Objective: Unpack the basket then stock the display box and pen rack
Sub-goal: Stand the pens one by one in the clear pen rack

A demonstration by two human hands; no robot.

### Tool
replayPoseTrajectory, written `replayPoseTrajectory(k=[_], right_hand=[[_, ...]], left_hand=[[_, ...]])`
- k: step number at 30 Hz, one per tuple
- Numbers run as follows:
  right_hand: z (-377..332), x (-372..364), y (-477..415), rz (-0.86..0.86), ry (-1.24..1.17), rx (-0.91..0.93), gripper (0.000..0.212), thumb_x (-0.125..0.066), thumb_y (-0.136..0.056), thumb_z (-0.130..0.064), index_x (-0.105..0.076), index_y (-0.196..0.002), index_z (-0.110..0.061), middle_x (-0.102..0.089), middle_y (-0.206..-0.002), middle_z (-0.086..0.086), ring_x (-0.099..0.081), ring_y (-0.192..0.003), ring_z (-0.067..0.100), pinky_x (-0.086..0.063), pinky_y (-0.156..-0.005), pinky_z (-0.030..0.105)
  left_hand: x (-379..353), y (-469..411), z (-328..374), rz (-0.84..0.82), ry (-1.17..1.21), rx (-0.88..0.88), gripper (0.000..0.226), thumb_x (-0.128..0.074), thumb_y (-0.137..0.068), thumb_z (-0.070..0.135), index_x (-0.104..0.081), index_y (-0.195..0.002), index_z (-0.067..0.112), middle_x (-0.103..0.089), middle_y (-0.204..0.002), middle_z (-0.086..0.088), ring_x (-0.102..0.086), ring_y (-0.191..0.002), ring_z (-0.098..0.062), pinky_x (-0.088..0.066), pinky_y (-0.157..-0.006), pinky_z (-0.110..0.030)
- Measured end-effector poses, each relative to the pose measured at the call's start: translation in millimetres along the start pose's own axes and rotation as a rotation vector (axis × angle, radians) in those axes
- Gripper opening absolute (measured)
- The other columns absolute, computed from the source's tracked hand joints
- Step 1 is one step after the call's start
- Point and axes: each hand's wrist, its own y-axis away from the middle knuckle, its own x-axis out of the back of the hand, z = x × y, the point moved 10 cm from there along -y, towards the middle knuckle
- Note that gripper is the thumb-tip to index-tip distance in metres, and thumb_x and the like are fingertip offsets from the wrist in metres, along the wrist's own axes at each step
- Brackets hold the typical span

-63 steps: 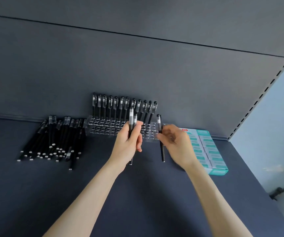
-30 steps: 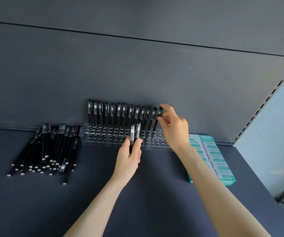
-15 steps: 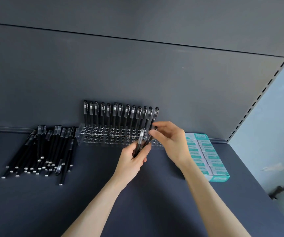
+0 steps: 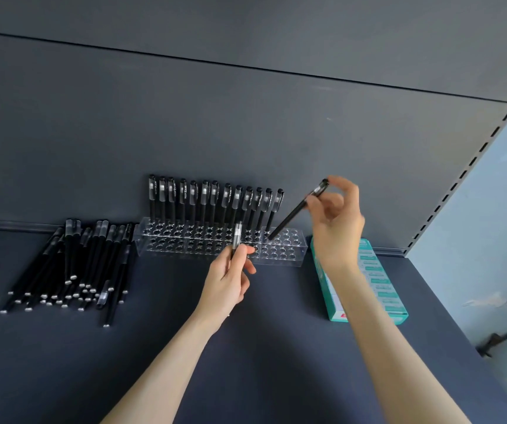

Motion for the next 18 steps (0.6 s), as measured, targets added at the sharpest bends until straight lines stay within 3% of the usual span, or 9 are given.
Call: replayPoseTrajectory(k=[5,10,14,18], right_hand=[[-3.2,-11.5,-17.3,-0.034,0.112,0.101,0.030,-0.059,-0.089,-0.006,-0.052,-0.115,-0.018,-0.061,-0.078,-0.020,-0.061,-0.076,0.003,-0.041,-0.073,0.004],[4.9,-25.0,-15.4,-0.088,0.170,0.127,0.032,-0.059,-0.089,-0.008,-0.053,-0.117,-0.021,-0.060,-0.079,-0.020,-0.060,-0.075,0.004,-0.039,-0.072,0.000],[15.6,-38.2,-9.5,-0.152,0.238,0.111,0.031,-0.060,-0.088,-0.008,-0.057,-0.115,-0.022,-0.056,-0.079,-0.024,-0.061,-0.075,0.009,-0.051,-0.077,0.022],[23.8,-42.5,-4.4,-0.176,0.304,0.102,0.029,-0.060,-0.088,-0.009,-0.059,-0.116,-0.019,-0.059,-0.082,-0.012,-0.059,-0.072,0.013,-0.053,-0.078,0.037]], left_hand=[[1.7,2.0,1.5,-0.004,-0.030,-0.006,0.022,-0.047,-0.098,0.038,-0.063,-0.093,0.024,-0.044,-0.053,0.004,-0.030,-0.040,-0.007,-0.024,-0.037,-0.016],[5.6,0.6,-0.2,0.029,-0.009,0.013,0.023,-0.045,-0.098,0.034,-0.064,-0.095,0.021,-0.043,-0.055,0.004,-0.031,-0.041,-0.004,-0.024,-0.038,-0.015],[2.8,2.2,4.6,0.007,-0.014,-0.015,0.021,-0.047,-0.098,0.033,-0.062,-0.095,0.020,-0.042,-0.056,0.005,-0.029,-0.042,-0.006,-0.023,-0.038,-0.016],[4.0,2.1,7.9,0.026,-0.071,-0.051,0.025,-0.048,-0.098,0.031,-0.058,-0.096,0.009,-0.041,-0.053,0.007,-0.032,-0.045,-0.005,-0.028,-0.041,-0.012]])
